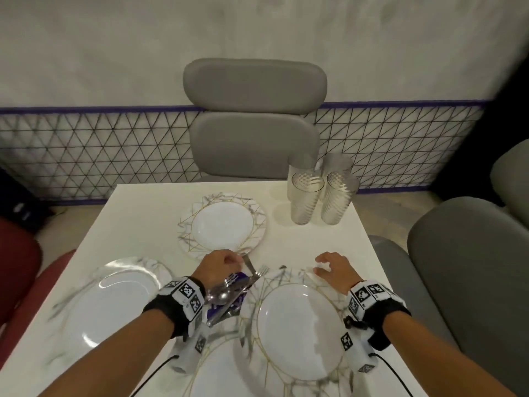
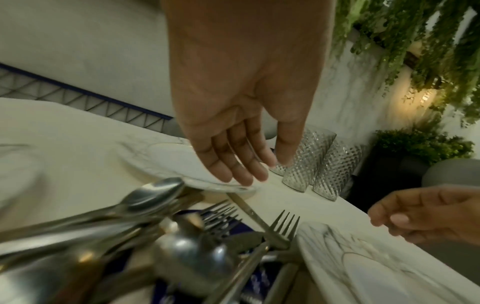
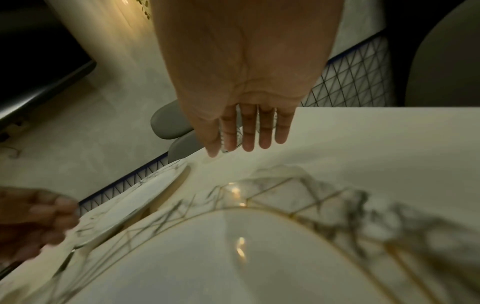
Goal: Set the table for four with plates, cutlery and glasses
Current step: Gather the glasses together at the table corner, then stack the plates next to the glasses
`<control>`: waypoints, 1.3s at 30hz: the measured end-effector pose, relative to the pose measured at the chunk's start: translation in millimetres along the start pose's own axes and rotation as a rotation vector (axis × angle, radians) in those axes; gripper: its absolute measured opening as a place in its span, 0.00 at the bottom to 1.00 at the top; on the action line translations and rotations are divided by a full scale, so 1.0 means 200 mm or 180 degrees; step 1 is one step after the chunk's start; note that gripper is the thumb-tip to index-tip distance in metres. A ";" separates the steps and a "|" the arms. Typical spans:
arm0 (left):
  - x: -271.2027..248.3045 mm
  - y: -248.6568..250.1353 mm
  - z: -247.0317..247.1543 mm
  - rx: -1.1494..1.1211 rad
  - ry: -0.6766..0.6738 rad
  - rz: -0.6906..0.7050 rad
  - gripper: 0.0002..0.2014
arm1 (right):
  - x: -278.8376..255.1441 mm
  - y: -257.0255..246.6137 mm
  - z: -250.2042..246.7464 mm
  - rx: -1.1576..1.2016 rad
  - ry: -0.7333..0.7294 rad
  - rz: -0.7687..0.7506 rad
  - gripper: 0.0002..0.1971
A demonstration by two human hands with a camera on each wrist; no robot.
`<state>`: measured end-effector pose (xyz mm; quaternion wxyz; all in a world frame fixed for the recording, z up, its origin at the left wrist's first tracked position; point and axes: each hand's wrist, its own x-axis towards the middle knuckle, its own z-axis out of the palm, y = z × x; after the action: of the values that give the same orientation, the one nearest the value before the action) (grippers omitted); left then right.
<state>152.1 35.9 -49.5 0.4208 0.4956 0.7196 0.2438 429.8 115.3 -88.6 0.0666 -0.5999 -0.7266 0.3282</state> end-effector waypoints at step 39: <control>-0.81 -0.63 -0.52 -0.2174 0.0788 -0.0316 0.10 | -0.37 -0.63 0.42 0.1941 0.0304 0.0546 0.29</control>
<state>25.3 -154.9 -33.1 0.4830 0.2577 0.6654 0.5075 304.2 6.3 -62.0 0.2494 -0.6261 -0.5376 0.5067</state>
